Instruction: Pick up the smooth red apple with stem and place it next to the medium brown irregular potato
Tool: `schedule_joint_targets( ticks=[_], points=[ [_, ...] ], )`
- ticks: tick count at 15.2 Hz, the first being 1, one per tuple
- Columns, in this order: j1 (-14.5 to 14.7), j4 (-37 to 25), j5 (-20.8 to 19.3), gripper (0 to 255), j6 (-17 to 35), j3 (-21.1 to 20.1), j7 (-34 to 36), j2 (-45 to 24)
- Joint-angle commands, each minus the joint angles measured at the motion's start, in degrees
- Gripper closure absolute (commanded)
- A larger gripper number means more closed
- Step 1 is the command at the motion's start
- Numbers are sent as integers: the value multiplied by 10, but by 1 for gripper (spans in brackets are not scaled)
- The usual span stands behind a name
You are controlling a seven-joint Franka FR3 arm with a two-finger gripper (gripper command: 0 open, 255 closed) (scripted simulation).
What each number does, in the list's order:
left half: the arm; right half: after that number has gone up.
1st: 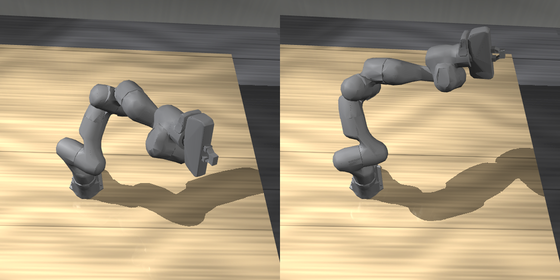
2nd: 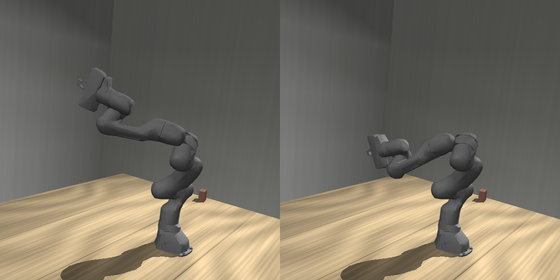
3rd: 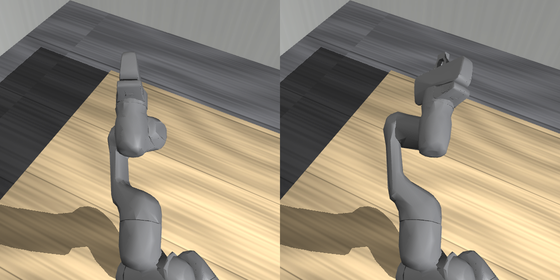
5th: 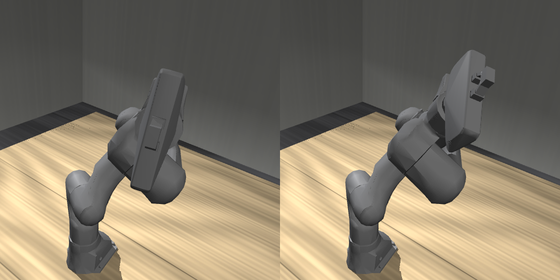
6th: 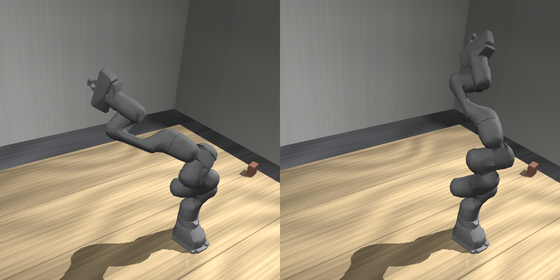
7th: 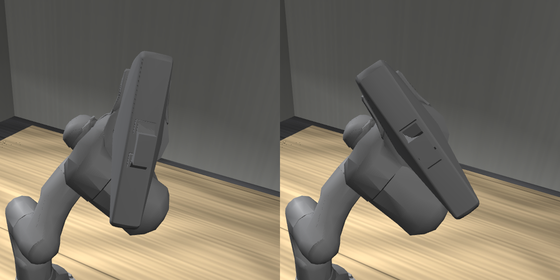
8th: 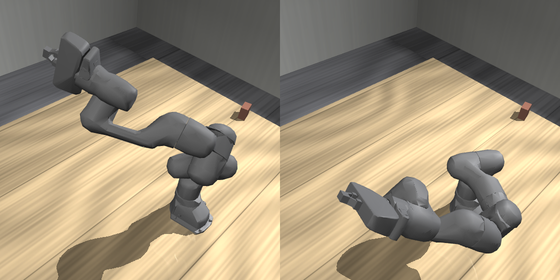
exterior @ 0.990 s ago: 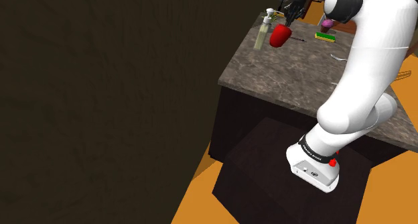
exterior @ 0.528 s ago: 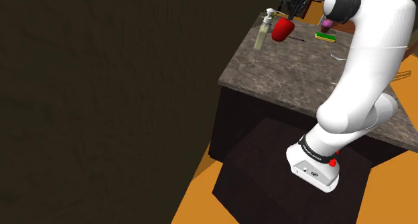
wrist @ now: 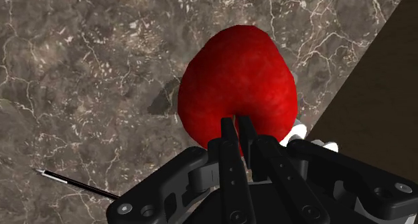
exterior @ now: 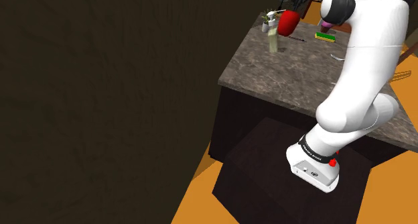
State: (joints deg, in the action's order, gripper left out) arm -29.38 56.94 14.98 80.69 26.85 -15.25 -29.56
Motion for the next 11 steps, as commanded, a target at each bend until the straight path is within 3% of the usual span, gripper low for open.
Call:
schedule_joint_targets(
  ticks=[1, 4, 7, 11],
  points=[
    [-9, -37, 5, 255, -25, -1, 2, -11],
    [-24, -92, 14, 255, -59, -4, 5, -32],
    [-12, 13, -11, 255, -24, 12, -26, 37],
    [-12, 103, -39, 255, 0, 29, -63, 103]
  ],
)
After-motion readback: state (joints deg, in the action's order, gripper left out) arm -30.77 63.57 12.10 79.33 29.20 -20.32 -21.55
